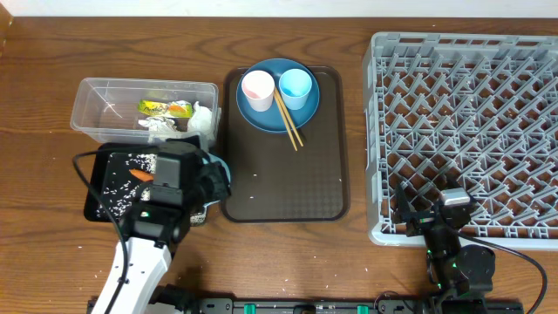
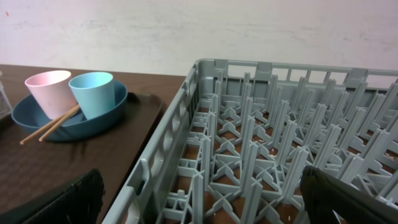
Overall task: Sort waste into correct bins and load items into the dishwasher rack
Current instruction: 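Turn the bowl upright and carry it right toward the dish rack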
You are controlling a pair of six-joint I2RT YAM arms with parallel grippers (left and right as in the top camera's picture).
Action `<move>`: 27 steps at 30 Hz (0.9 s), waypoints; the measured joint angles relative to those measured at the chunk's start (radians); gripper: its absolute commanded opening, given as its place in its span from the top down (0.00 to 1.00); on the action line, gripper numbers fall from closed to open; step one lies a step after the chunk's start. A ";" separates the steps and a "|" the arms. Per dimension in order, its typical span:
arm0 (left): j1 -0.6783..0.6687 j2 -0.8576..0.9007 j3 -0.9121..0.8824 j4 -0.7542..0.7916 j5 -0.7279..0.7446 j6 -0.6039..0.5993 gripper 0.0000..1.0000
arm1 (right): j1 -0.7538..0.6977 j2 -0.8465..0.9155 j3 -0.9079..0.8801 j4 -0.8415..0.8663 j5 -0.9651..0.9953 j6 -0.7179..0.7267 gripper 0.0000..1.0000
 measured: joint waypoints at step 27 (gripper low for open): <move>-0.583 0.208 0.000 0.168 -0.642 -0.021 0.94 | 0.000 0.000 0.000 0.000 0.000 0.000 0.01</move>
